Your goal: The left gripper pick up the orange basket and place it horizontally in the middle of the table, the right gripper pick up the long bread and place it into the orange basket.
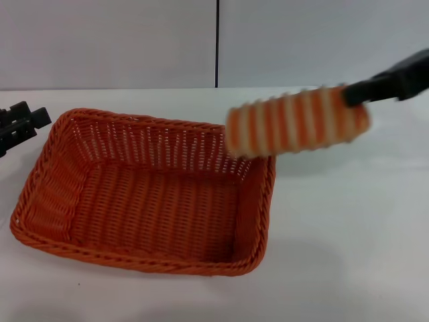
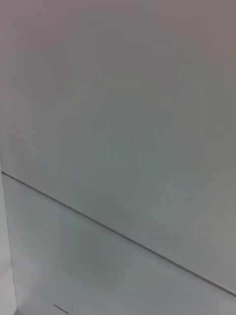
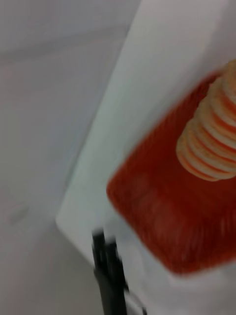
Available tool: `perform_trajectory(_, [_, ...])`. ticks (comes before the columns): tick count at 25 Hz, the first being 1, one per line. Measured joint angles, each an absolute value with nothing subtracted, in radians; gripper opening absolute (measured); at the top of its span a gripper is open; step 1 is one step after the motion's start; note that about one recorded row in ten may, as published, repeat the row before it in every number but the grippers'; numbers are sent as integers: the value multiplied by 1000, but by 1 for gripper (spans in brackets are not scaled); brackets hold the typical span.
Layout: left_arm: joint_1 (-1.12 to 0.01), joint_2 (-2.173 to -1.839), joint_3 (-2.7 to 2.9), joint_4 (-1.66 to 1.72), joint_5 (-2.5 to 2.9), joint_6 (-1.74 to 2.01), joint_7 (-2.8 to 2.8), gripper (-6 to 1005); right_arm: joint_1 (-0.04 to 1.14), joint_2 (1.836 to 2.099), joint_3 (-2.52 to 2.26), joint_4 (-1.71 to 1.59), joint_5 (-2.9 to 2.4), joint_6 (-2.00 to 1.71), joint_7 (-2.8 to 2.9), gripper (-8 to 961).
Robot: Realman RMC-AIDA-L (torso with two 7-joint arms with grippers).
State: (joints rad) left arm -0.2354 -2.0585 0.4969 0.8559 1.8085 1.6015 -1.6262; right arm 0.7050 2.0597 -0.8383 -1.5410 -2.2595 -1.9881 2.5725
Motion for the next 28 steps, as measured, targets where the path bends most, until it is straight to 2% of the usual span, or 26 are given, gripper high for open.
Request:
perform_trajectory(11, [-242,-2061,497,856,1809,1602,-1631,604,814,2063,-1003,-1128,-2160,-1799,2430,15])
perform_trajectory(18, [-239,-2061,497,853,1808,1606,-1630,604,799,2067,-995,-1025,-2059,-1757,2192,14])
perform_trajectory(24, [-235,-2060,496,851,1807,1607,-1631,604,770,2066,-988,-1031,-1988,-1760,2156,123])
perform_trajectory(28, [-234,-2059,495,848,1807,1607,-1628,604,732,2065,-986,-1076,-1988,-1763,2154,291])
